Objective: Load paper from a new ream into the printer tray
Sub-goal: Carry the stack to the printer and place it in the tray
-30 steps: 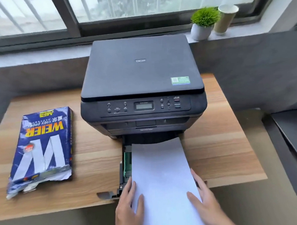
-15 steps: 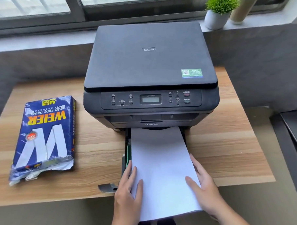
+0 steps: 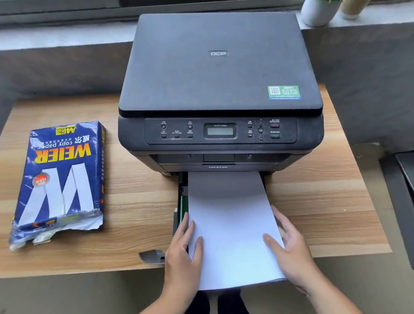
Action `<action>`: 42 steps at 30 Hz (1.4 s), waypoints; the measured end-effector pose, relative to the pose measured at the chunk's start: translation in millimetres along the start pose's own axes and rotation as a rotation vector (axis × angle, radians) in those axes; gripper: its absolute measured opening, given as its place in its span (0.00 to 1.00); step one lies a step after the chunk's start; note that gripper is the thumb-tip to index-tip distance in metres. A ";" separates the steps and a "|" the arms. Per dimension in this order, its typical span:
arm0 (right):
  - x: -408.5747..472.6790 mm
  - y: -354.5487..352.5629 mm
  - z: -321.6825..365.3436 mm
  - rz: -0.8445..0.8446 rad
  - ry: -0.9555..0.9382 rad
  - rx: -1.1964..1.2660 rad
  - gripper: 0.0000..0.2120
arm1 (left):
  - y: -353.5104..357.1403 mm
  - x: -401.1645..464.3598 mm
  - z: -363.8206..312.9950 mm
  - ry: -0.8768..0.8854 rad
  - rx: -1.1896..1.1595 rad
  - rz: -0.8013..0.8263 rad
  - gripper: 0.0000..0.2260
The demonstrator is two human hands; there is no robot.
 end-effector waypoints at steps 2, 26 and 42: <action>2.3 0.9 2.0 0.004 -0.008 0.009 0.32 | -0.5 1.2 1.3 -0.004 0.009 -0.003 0.20; 18.9 25.8 -7.7 -0.092 -0.011 0.058 0.31 | -13.7 -14.2 19.4 0.046 0.015 -0.001 0.20; 68.0 73.6 -8.8 -0.413 -0.403 -0.978 0.35 | -14.5 -13.4 28.3 0.417 0.329 0.078 0.19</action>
Point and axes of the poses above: each hand's wrist, its own x-axis towards the middle knuckle, its own y-axis out of the palm, z = x × y, the point moved 1 cm from there along x, towards the middle knuckle, and after that the axes turned 15 degrees about x, right-handed, at the moved point
